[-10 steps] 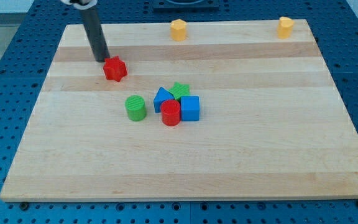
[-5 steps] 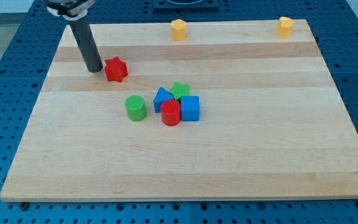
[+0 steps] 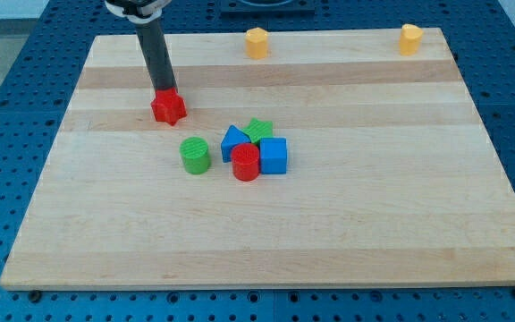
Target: Move the red star towards green circle
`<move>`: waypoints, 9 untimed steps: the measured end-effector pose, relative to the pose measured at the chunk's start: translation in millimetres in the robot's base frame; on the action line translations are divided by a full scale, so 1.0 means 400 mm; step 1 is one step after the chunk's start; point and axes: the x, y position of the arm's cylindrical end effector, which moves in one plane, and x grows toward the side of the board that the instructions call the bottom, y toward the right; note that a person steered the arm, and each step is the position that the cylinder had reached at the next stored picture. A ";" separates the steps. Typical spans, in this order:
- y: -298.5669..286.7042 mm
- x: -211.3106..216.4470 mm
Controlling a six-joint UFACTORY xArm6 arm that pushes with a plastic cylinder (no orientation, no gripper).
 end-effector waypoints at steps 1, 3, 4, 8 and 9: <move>0.000 0.010; -0.089 0.001; -0.156 0.012; -0.055 0.028; -0.056 -0.018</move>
